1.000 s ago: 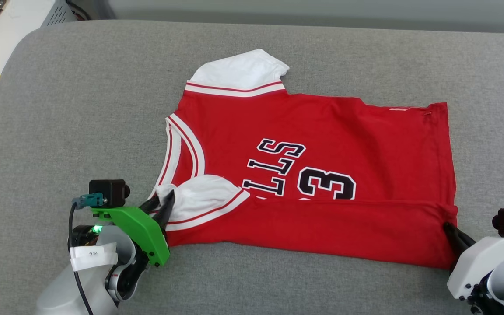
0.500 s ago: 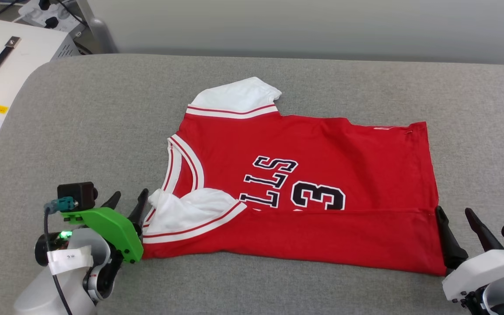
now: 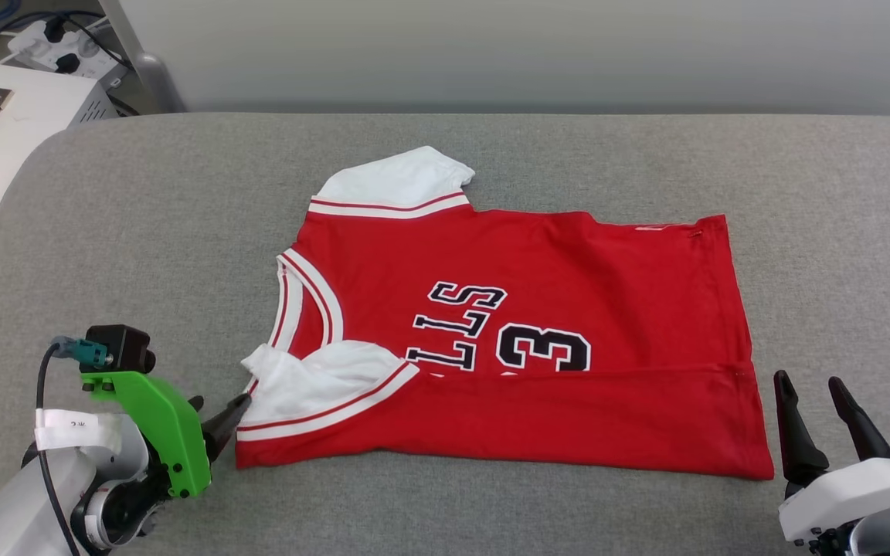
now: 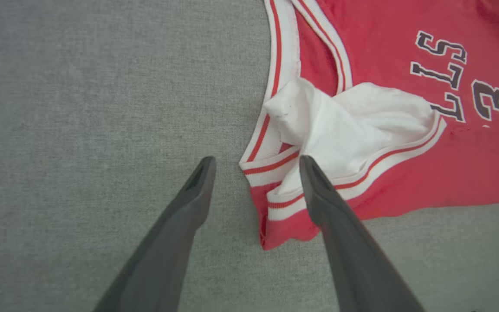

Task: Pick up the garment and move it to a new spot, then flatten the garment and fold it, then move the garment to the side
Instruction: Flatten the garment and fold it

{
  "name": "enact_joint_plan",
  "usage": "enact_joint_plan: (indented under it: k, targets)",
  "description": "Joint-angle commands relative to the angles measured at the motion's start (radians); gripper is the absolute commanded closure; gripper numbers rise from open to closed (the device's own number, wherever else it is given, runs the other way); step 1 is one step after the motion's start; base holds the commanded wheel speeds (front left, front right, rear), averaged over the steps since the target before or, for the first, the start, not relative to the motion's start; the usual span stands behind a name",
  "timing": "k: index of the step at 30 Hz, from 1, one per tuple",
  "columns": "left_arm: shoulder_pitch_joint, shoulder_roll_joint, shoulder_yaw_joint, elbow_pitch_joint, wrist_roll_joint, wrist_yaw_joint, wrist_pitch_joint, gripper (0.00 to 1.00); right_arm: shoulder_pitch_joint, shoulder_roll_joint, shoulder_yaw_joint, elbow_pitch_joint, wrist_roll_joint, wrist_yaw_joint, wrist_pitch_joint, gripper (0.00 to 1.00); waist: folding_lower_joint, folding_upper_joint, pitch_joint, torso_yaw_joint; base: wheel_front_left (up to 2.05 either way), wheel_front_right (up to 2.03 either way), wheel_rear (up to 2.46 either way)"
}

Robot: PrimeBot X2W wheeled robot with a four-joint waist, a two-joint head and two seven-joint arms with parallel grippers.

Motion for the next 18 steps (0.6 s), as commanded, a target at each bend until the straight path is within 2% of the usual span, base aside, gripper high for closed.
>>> enact_joint_plan:
  k: [1, 5, 10, 18]
  targets:
    - [0.016, 0.011, 0.004, -0.024, -0.025, 0.013, 0.024, 0.00, 0.005, 0.006, -0.003, -0.005, -0.007, -0.001, 0.005, 0.00, 0.0000, 0.0000, 0.014, -0.005, 0.00, 0.00, 0.00]
    - [0.034, 0.025, 0.001, -0.070, -0.052, 0.045, 0.076, 0.00, -0.010, 0.011, 0.004, -0.010, -0.006, -0.001, 0.013, 0.00, 0.0000, 0.0000, 0.045, -0.015, 0.00, 0.00, 0.00]
    - [0.030, 0.010, -0.019, -0.065, -0.054, 0.064, 0.113, 0.00, -0.030, 0.009, 0.001, -0.006, 0.000, -0.001, 0.019, 0.00, 0.0000, 0.0000, 0.084, -0.021, 0.00, 0.00, 0.00]
    - [0.000, -0.061, -0.075, 0.020, -0.060, 0.047, 0.187, 0.00, -0.052, 0.003, -0.001, -0.001, 0.009, -0.001, 0.028, 0.00, 0.0000, 0.0000, 0.114, -0.026, 0.00, 0.00, 0.00]
